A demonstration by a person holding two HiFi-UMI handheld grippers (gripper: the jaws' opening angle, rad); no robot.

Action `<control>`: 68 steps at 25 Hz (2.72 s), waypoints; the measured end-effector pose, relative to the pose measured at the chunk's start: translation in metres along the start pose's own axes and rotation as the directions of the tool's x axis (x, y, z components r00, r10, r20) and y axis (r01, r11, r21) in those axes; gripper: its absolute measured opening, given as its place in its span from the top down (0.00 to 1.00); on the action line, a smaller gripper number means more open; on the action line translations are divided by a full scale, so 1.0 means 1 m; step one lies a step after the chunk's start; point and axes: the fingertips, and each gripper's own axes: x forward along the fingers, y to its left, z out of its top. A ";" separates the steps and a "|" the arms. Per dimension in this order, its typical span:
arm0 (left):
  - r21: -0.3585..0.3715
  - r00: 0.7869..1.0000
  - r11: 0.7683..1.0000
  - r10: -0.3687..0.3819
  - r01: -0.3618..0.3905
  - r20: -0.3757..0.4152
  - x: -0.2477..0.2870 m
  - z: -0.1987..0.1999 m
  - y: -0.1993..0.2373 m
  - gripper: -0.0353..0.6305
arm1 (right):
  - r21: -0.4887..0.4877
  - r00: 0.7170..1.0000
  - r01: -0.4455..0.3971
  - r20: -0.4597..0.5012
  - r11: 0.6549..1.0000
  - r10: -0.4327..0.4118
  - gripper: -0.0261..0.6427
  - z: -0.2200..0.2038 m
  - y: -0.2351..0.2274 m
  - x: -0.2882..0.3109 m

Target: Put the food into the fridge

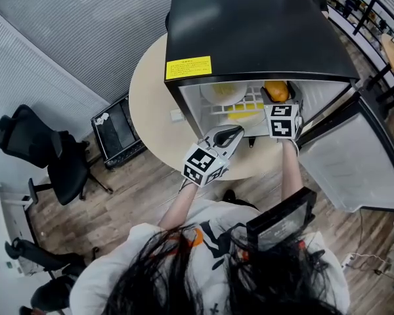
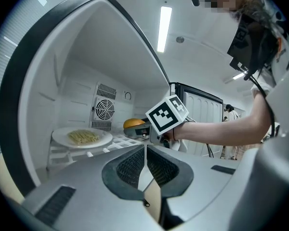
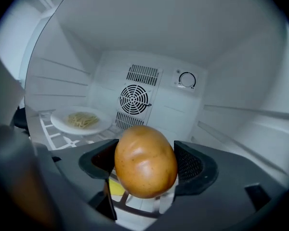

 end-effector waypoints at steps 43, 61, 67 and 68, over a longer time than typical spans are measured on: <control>-0.020 0.999 0.999 0.041 -0.041 0.034 -0.064 -0.007 -0.034 0.93 | 0.302 0.960 -0.251 0.200 0.920 0.197 0.73 0.001 0.083 -0.142; -0.012 0.998 0.999 0.047 -0.046 0.047 -0.150 -0.019 -0.082 0.93 | 0.334 0.964 -0.254 0.160 0.908 0.211 0.90 -0.032 0.162 -0.237; -0.028 0.998 0.999 0.037 -0.036 0.046 -0.174 -0.032 -0.107 0.93 | 0.347 0.974 -0.219 0.136 0.912 0.183 0.91 -0.049 0.173 -0.275; -0.033 0.998 0.999 0.038 -0.036 0.045 -0.176 -0.035 -0.110 0.93 | 0.347 0.975 -0.216 0.130 0.913 0.182 0.91 -0.052 0.175 -0.280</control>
